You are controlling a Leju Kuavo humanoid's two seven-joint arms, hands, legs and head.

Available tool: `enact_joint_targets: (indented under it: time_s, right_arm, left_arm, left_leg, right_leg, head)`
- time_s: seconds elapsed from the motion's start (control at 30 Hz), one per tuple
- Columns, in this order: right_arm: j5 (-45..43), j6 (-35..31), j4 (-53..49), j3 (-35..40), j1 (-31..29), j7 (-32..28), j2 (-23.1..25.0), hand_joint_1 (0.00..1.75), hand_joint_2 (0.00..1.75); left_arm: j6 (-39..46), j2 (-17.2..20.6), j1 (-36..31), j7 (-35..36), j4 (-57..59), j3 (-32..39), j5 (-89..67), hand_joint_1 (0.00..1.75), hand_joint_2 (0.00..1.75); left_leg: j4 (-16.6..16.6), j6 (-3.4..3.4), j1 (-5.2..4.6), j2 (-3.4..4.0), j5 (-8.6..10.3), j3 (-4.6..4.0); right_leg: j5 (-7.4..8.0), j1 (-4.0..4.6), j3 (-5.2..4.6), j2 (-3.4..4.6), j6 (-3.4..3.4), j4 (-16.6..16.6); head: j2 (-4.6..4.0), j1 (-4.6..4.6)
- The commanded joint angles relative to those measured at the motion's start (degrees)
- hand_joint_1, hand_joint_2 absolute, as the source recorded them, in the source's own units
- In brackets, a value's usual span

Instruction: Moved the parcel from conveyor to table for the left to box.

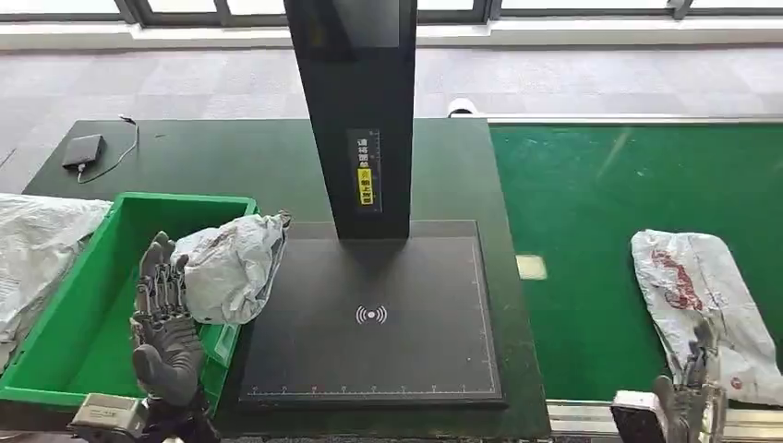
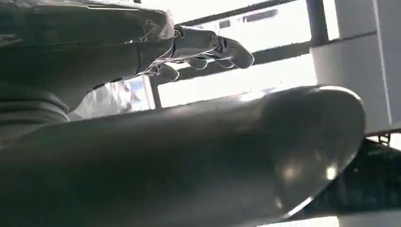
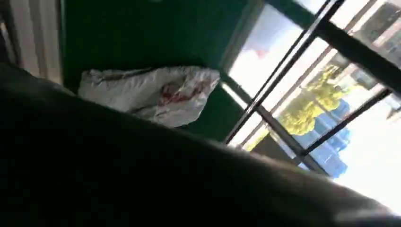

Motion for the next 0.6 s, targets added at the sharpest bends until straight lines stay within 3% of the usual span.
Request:
enact_joint_targets:
  time_s: [0.03, 0.23, 0.37, 0.53, 0.6]
  right_arm:
    - [19.27, -9.35, 17.83, -25.34, -8.93, 3.9, -7.04, 0.0, 1.75]
    - [21.41, -3.39, 17.21, -32.41, -10.15, 3.84, -6.71, 0.0, 1.75]
    - [22.0, -0.42, 16.87, -38.12, -10.67, 0.59, -6.75, 0.0, 1.75]
    - [25.1, -1.39, 24.16, -40.5, -14.39, -0.75, -10.34, 0.0, 1.75]
    - [26.27, -1.94, 30.58, -39.7, -15.46, 1.42, -14.28, 0.0, 1.75]
  left_arm:
    - [-3.65, 2.51, 1.55, 0.2, 4.04, -1.7, -0.31, 0.0, 0.0]
    - [-5.57, -1.27, 0.01, 0.2, 9.14, 2.48, -1.85, 0.0, 0.0]
    - [-0.75, -2.09, 0.61, 0.2, 9.07, 2.32, -6.14, 0.0, 0.0]
    - [-0.18, -1.31, -2.99, 0.22, 11.4, 2.37, -7.53, 0.0, 0.0]
    - [-1.42, -1.74, -4.15, 0.56, 12.3, 3.13, -7.53, 0.0, 0.0]
  left_leg:
    - [-0.26, 0.09, -0.01, -0.19, 0.13, 0.16]
    - [-0.23, 0.08, -0.09, -0.13, 0.11, 0.12]
    - [-0.15, 0.08, -0.1, -0.18, 0.08, 0.06]
    - [-0.11, 0.07, -0.06, -0.13, 0.06, 0.03]
    - [-0.04, 0.06, -0.05, -0.06, 0.02, 0.0]
  right_leg:
    - [0.11, 0.01, 0.27, -0.23, 0.05, -0.37]
    - [0.09, -0.06, 0.18, -0.16, 0.02, -0.29]
    - [0.03, -0.07, 0.1, -0.21, 0.03, -0.19]
    - [0.05, -0.04, 0.09, -0.15, 0.04, -0.17]
    - [0.04, -0.03, 0.04, -0.07, 0.03, -0.1]
  head:
    - [-0.02, -0.02]
    - [0.0, 0.0]
    - [0.0, -0.02]
    - [0.0, -0.02]
    - [0.0, 0.0]
